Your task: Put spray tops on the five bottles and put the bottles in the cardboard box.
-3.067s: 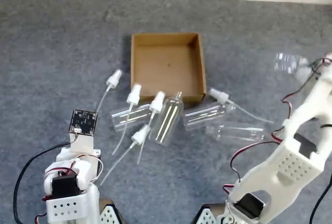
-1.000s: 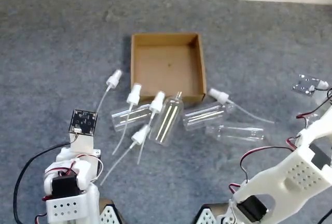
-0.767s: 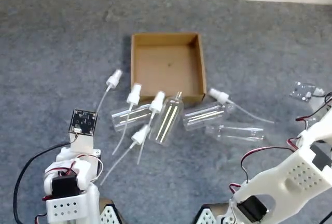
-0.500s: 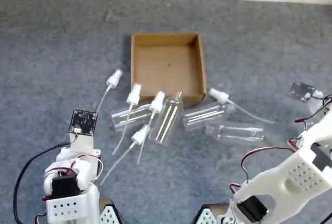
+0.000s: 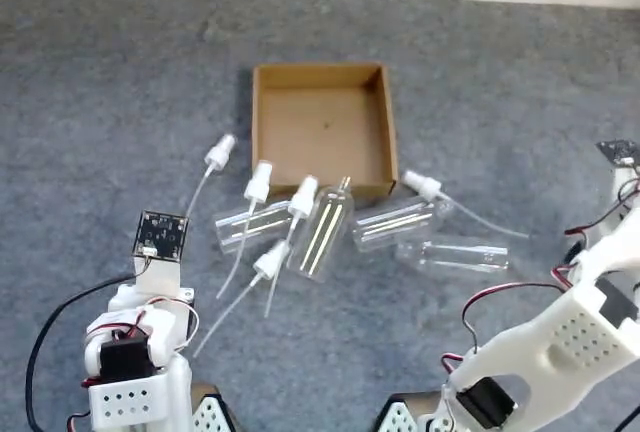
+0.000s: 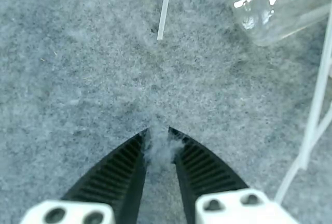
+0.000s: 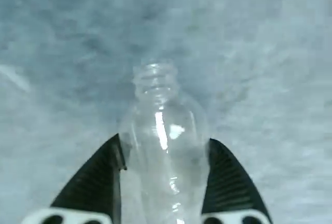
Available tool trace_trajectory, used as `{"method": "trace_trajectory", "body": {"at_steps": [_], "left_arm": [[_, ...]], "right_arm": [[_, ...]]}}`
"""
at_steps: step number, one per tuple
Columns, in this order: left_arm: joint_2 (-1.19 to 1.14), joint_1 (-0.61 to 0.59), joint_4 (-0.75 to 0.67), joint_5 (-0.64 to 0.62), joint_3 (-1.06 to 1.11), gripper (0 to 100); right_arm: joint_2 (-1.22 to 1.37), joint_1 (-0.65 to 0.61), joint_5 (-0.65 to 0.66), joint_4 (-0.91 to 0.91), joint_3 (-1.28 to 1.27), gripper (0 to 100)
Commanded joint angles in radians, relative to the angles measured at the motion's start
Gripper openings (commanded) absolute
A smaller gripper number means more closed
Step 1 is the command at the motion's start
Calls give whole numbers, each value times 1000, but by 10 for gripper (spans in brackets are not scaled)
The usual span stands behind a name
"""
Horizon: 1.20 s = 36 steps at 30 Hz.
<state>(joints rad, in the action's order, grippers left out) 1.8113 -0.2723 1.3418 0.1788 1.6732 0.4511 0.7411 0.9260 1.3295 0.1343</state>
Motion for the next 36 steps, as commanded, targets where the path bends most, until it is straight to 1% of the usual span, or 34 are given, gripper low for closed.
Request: {"method": "trace_trajectory", "body": {"at_steps": [1,5,7,9,11,14,16,17,19,24,27,28,32,34,36], "left_arm": [[2,16,8,2,22,8],[2,8,5,6,22,6],[2,-13,0,8,22,6],[2,-96,-26,8,22,6],[2,-222,-69,8,22,6],[2,-406,-222,2,22,6],[2,-509,-281,6,22,6],[2,-542,-299,6,22,6],[2,-570,-330,6,21,6],[2,-556,-391,14,15,8],[2,-513,-439,117,-42,11],[-4,-492,-428,118,-91,11],[-48,-380,-288,126,-305,20],[-143,-300,-206,149,-426,59],[-288,-214,-141,158,-550,113]], "right_arm": [[-68,-58,-130,93,8,8],[-73,-110,-232,105,7,8],[-74,-128,-259,105,5,8],[-74,-131,-272,105,8,8],[-74,-124,-270,105,10,8],[-73,-101,-272,104,10,8],[-71,-91,-272,96,7,8],[-70,-90,-272,96,7,8],[-68,-91,-267,96,5,8],[-70,-93,-265,96,8,8],[-70,-90,-265,96,10,8],[-70,-90,-265,96,12,8],[-68,-93,-264,96,10,8],[-68,-93,-264,94,10,8],[-68,-91,-264,88,12,8]]}}
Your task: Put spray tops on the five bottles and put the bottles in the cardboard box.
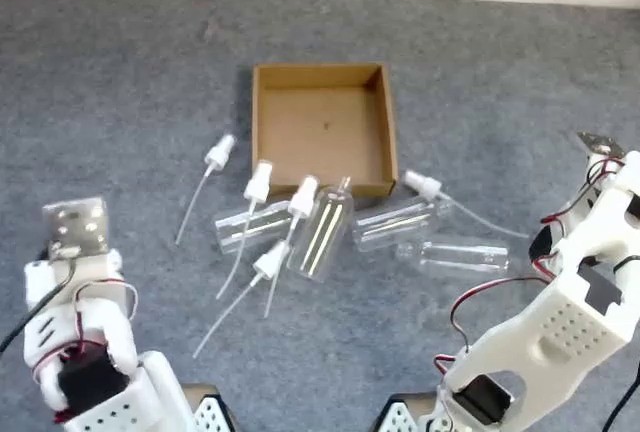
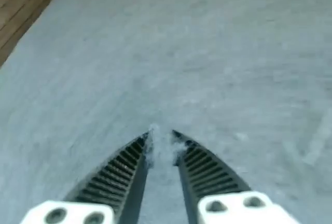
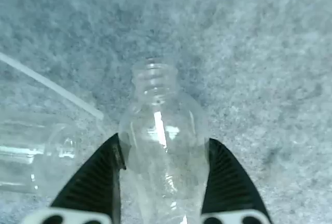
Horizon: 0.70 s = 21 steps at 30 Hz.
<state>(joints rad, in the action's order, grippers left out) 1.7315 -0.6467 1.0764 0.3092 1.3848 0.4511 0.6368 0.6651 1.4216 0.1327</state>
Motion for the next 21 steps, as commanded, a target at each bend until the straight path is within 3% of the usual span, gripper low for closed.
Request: {"method": "trace_trajectory", "body": {"at_steps": [1,8,21], "left_arm": [[-283,199,152,28,-325,133],[-906,437,321,86,-823,135],[-1934,565,308,84,-1604,138]], "right_arm": [[-68,15,-3,-22,13,8],[-68,31,-3,-67,5,8],[-68,42,52,-67,7,8]]}}
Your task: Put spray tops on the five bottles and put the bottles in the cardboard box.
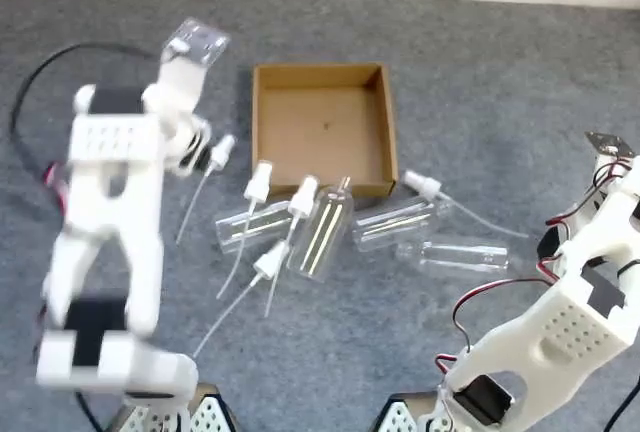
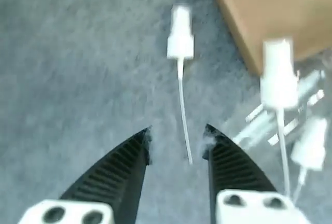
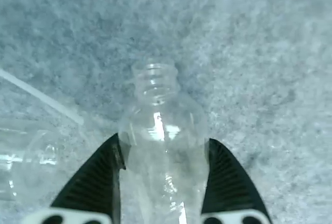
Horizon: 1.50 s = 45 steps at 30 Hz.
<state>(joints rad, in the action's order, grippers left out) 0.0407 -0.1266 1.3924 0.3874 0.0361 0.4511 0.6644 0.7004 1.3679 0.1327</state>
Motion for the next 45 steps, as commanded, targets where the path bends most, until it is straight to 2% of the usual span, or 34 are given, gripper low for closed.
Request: {"method": "trace_trajectory", "body": {"at_steps": [1,9,18,23,29,38,42,45], "left_arm": [[-302,53,-8,6,-308,138],[-673,71,-9,3,-593,138],[-909,71,-5,-35,-791,133],[-938,65,-2,-38,-817,34],[-855,42,97,-38,-829,10],[-547,38,341,-91,-825,9],[-394,30,359,-143,-762,9],[-265,24,361,-144,-645,9]], "right_arm": [[-68,15,17,-13,7,8],[-67,15,17,-13,5,9],[-67,15,18,-12,5,13],[-67,15,18,-5,5,15],[-70,16,17,-4,5,144],[-73,24,15,28,13,182],[-74,24,17,81,15,257],[-76,19,64,90,15,267]]}}
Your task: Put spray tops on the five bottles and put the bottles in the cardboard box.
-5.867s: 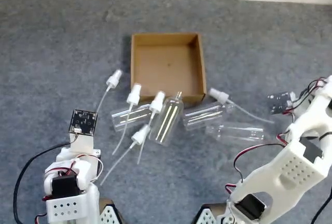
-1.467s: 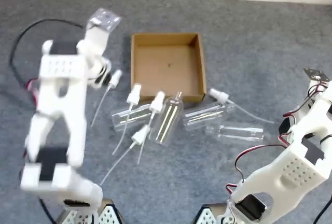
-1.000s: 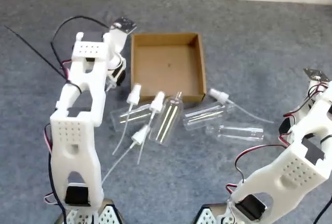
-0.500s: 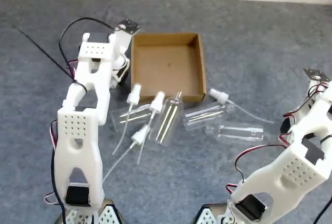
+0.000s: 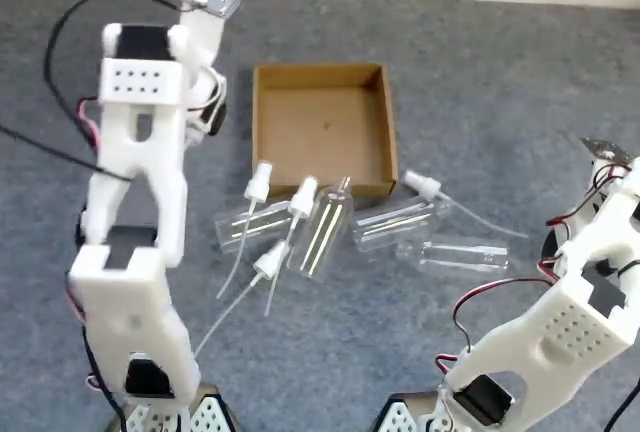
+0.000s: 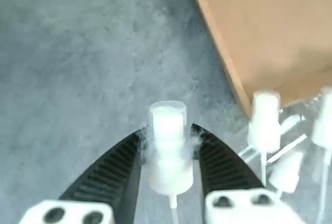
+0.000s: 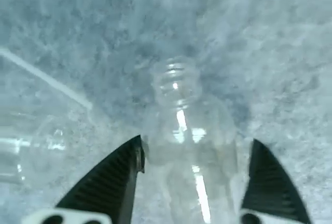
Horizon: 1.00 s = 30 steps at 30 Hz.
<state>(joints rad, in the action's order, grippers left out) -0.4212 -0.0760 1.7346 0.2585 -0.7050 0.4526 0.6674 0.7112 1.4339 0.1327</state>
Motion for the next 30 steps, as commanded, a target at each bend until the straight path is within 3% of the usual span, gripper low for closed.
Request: {"method": "trace_trajectory", "body": {"at_steps": [1,5,11,18,30], "left_arm": [[245,-28,18,-15,143,9],[441,-21,0,-15,371,9],[768,-1,-163,-21,792,10],[1067,1,-334,-60,1207,13],[1173,-1,-348,-60,1294,14]], "right_arm": [[-77,16,80,24,15,267],[-111,21,118,15,15,267],[-242,-4,192,13,7,267],[-176,-5,241,-12,13,268],[-117,-12,313,-15,-64,268]]}}
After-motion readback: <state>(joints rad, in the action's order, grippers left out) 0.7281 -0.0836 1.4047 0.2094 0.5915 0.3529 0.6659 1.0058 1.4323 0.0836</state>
